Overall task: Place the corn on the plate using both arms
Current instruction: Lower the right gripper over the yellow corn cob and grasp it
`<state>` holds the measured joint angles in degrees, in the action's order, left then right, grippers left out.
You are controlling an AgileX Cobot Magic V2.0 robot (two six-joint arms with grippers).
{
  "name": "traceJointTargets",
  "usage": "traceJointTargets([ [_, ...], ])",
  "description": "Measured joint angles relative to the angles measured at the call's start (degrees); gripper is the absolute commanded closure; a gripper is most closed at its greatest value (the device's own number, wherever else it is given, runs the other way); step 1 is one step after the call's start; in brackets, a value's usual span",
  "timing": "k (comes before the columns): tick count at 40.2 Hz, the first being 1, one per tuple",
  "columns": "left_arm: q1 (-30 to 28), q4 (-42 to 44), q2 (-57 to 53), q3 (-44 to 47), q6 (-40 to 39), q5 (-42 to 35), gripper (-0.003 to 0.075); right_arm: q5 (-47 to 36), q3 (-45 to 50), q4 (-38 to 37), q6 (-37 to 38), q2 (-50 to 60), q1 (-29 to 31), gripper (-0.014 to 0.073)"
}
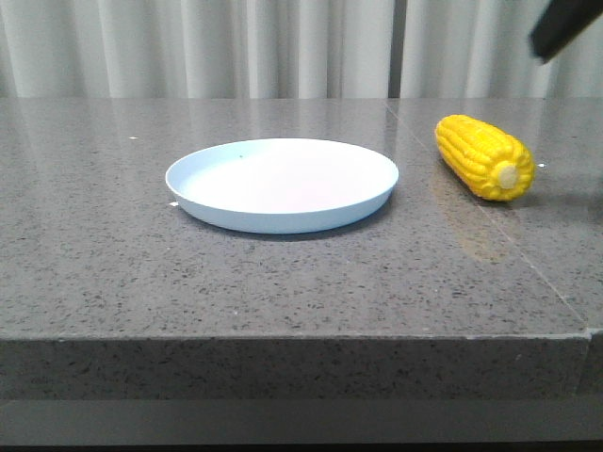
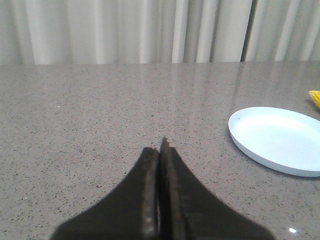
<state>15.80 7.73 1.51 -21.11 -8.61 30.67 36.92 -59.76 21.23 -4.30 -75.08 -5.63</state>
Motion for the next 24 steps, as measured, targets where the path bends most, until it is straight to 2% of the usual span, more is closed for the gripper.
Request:
traceJointTargets([
  [9,0.00,0.00,0.00,0.00,0.00,0.00,0.0741,-0.40,-5.85,0.36,0.00,-11.65,-2.83,-0.0004],
  [16,0.00,0.00,0.00,0.00,0.00,0.00,0.0741,-3.32,-6.36,0.36,0.00,-17.13,-2.97,0.0011],
  [19,0.00,0.00,0.00,0.00,0.00,0.00,0.0741,-3.55,-6.36,0.36,0.00,-18.07,-2.97,0.0087],
  [24,0.00,0.00,0.00,0.00,0.00,0.00,0.0741,-3.59,-6.44,0.47,0.00,-18.17,-2.97,0.0300],
])
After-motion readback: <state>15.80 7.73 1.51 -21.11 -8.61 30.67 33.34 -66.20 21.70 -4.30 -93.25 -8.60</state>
